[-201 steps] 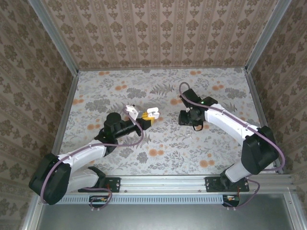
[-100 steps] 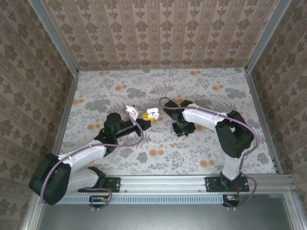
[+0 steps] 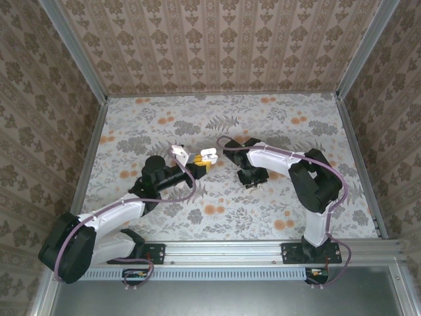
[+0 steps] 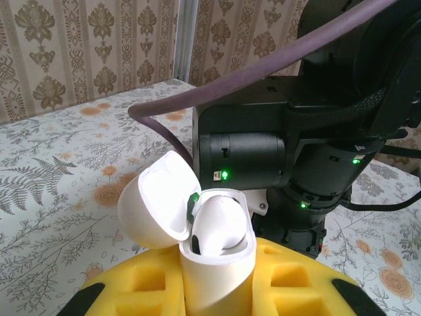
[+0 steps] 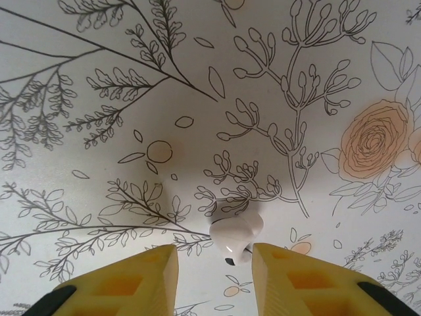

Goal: Insert the wireless bluetooth earbuds into the charging case

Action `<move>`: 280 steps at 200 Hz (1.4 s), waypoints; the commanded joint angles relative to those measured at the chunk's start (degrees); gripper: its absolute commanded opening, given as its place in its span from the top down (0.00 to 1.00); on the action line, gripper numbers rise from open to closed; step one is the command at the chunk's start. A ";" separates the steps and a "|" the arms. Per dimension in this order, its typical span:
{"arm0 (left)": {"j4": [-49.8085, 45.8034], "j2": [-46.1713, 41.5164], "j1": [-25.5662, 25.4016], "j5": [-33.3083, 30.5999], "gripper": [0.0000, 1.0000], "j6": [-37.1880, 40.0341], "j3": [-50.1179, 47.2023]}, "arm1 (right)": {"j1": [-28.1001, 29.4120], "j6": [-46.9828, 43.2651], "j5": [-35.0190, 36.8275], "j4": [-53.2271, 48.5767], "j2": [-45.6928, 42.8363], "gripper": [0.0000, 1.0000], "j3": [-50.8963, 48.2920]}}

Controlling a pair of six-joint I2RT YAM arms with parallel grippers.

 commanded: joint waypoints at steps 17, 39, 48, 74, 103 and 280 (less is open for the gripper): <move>0.28 -0.76 0.37 -0.17 1.00 0.86 -0.65 | -0.03 -1.40 2.71 -1.54 2.28 0.65 0.95; 0.17 -0.77 0.37 -0.27 1.00 0.86 -0.59 | -0.12 -1.48 3.14 -1.47 2.95 0.66 0.77; 0.16 -0.77 0.37 -0.26 1.00 0.80 -0.57 | -0.12 -1.57 3.27 -1.49 3.19 0.66 0.67; 0.08 -0.79 0.37 -0.24 1.00 0.84 -0.48 | -0.12 -1.79 3.87 -1.57 3.52 0.68 0.49; 0.07 -0.77 0.39 -0.17 1.00 0.86 -0.42 | -0.21 -2.24 4.46 -1.95 3.99 0.71 0.73; -0.88 -2.77 0.37 -0.89 1.00 0.51 0.09 | -0.39 2.38 -4.46 7.50 -19.73 0.89 -1.02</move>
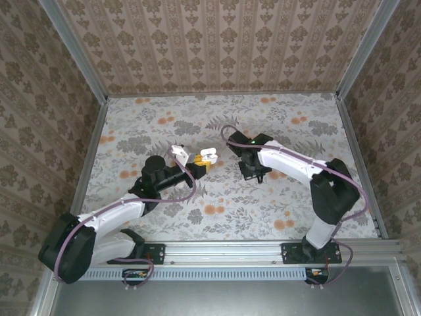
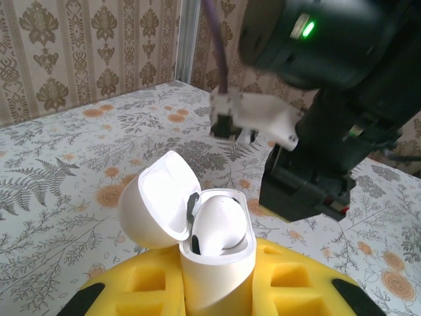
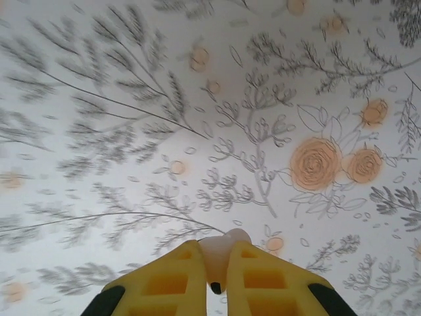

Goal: Insert the wireless bluetooth earbuds into the charging case

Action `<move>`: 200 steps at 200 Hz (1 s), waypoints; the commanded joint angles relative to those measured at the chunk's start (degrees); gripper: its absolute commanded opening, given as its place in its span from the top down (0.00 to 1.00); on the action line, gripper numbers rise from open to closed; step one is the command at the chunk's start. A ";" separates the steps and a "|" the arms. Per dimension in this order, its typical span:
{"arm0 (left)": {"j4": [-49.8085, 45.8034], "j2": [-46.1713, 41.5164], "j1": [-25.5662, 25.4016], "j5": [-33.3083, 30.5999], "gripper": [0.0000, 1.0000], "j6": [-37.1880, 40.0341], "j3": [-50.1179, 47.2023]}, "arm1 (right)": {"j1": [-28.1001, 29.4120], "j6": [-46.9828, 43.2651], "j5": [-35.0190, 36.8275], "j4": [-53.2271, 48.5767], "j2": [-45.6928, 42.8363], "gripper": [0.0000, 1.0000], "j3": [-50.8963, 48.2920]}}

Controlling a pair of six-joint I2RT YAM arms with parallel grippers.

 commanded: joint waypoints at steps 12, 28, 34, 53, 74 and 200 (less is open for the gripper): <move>-0.12 -2.03 0.37 -0.18 1.00 0.17 0.35 | -0.25 2.91 -7.00 7.51 -9.63 0.89 -1.80; 0.29 -1.85 0.37 0.12 1.00 -0.34 0.83 | -0.17 3.93 -10.38 12.37 -14.25 0.90 -3.08; 0.52 -1.77 0.37 0.21 1.00 -0.60 0.99 | -0.12 4.31 -11.59 14.29 -16.18 0.89 -3.73; 0.96 -1.76 0.28 0.57 1.00 -1.21 1.60 | 0.16 5.47 -14.90 20.42 -20.93 0.90 -5.23; 1.30 -1.85 0.28 1.25 1.00 -1.89 2.20 | 1.02 6.00 -17.37 27.04 -24.48 0.90 -6.61; 7.90 -4.37 0.46 13.03 1.00 -9.06 3.98 | 5.19 2.34 -27.10 48.77 -27.78 0.89 -10.90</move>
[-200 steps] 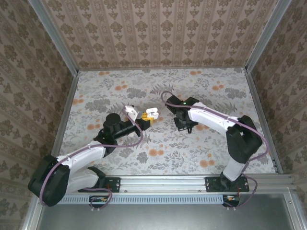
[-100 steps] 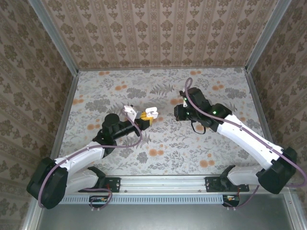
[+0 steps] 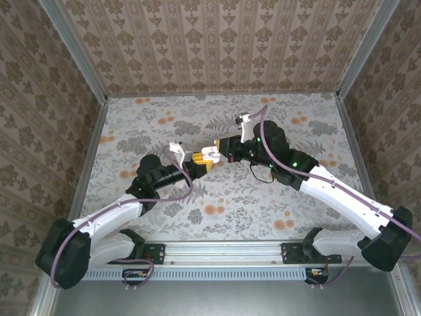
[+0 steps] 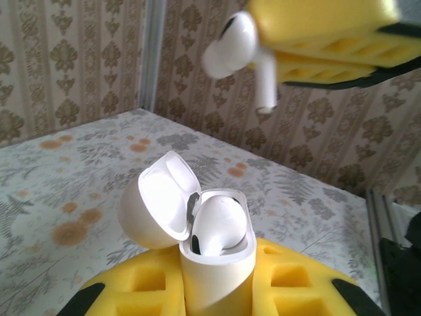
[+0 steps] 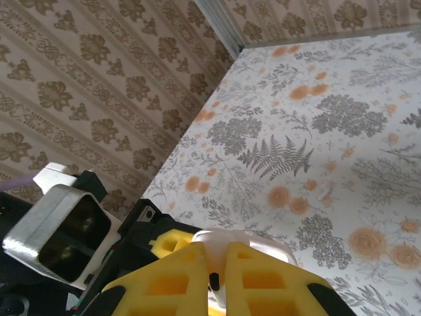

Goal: Insert the wireless bluetooth earbuds into the charging case

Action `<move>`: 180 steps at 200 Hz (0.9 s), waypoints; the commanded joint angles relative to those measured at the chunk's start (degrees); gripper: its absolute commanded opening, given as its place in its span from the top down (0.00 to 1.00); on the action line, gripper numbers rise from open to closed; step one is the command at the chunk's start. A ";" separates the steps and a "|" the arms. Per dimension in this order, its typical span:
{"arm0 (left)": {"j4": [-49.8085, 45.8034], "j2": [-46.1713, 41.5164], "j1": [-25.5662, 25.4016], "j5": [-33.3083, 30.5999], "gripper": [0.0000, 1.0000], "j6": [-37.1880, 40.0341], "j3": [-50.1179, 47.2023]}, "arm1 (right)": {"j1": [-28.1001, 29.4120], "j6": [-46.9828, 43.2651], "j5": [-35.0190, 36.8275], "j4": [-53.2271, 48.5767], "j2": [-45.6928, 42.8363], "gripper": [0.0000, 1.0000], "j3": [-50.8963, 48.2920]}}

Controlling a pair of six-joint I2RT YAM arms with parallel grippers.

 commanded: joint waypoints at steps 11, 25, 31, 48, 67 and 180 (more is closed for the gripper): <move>5.96 -1.95 0.78 6.76 1.00 -4.86 2.34 | 0.23 -3.31 -3.54 5.09 -3.17 0.89 -2.30; 8.37 -1.60 1.22 8.95 1.00 -7.16 2.57 | 0.19 -4.50 -4.09 5.36 -4.18 0.89 -2.83; 9.56 -1.46 1.32 9.71 1.00 -8.20 2.61 | 0.22 -4.98 -4.36 5.29 -4.49 0.89 -2.93; 12.17 -1.03 1.69 11.14 1.00 -10.93 2.88 | 0.21 -5.83 -4.95 5.28 -5.17 0.90 -3.12; 12.99 -0.98 1.77 11.79 1.00 -12.26 3.35 | 0.23 -6.03 -5.72 5.92 -5.94 0.90 -3.62; 14.71 -1.60 1.77 11.99 1.00 -14.85 3.83 | 0.23 -5.14 -8.52 9.83 -7.22 0.91 -6.14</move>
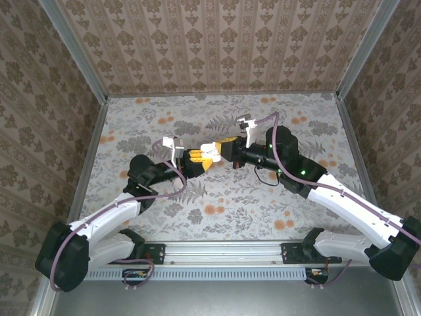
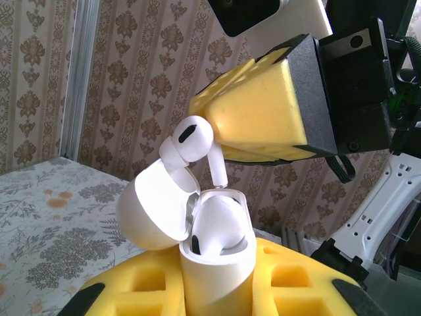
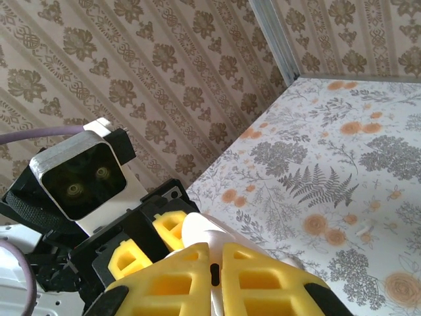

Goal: Insert the wireless bluetooth earbuds into the charging case

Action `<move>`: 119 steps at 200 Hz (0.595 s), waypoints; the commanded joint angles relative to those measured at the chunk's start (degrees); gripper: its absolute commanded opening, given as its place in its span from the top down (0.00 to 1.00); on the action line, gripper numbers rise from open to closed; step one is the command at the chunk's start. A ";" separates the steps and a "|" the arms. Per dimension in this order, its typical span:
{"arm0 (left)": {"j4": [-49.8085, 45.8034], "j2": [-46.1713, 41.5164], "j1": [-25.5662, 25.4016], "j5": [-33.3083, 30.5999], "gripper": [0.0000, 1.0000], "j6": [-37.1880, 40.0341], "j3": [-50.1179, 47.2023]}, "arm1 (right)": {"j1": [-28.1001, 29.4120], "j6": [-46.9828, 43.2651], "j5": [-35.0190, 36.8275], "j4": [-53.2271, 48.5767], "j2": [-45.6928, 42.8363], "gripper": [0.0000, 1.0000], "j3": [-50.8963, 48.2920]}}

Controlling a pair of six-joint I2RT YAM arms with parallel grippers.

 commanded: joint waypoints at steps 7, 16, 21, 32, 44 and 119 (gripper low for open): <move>3.78 -0.70 0.31 1.24 1.00 -1.29 1.98 | 0.16 -0.42 -1.59 2.12 -1.82 0.91 -1.71; 4.24 -0.61 0.31 1.17 1.00 -1.60 1.98 | 0.23 -0.54 -1.44 2.17 -2.04 0.91 -2.06; 4.46 -0.61 0.33 1.13 1.00 -1.78 1.99 | 0.23 -0.65 -1.41 2.25 -2.18 0.91 -2.25; 4.79 -0.59 0.31 1.05 1.00 -2.05 2.02 | 0.23 -0.71 -1.32 2.39 -2.37 0.91 -2.54; 4.92 -0.72 0.31 0.99 1.00 -2.31 2.13 | 0.23 -0.75 -1.32 2.56 -2.48 0.91 -2.84; 5.28 -0.97 0.32 0.55 1.00 -2.69 2.24 | 0.23 -1.39 -1.37 2.47 -2.93 0.90 -4.20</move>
